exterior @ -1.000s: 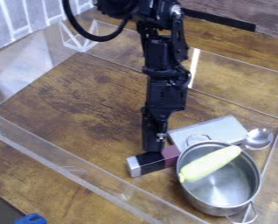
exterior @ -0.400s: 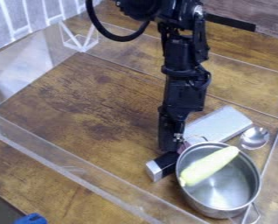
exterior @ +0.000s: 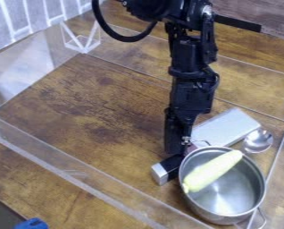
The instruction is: Put the spoon into the silver pot
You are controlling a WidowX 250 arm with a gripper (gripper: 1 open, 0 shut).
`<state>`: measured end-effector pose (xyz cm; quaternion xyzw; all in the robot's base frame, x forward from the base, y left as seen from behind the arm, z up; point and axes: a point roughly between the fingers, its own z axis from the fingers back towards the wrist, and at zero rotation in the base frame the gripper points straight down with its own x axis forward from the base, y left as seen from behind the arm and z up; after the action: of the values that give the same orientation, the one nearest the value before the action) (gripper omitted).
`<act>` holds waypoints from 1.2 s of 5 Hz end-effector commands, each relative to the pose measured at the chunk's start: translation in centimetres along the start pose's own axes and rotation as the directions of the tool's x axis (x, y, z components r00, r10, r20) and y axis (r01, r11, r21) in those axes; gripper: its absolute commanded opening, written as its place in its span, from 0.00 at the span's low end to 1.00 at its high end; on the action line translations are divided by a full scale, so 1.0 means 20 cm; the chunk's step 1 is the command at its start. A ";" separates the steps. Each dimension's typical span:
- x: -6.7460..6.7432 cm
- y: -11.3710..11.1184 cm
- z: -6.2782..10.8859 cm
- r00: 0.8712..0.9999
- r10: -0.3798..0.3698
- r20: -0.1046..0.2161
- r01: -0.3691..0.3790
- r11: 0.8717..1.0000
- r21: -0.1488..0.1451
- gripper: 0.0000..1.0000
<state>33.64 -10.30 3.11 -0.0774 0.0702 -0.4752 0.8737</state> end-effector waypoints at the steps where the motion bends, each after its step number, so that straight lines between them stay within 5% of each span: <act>1: 0.02 -0.05 0.03 0.998 0.059 0.002 -0.059 0.998 0.005 0.00; 6: 0.06 -0.22 -0.05 0.999 0.003 -0.047 -0.002 1.000 0.024 0.00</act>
<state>31.58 -11.23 3.33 -0.0553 0.0809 -0.4437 0.8908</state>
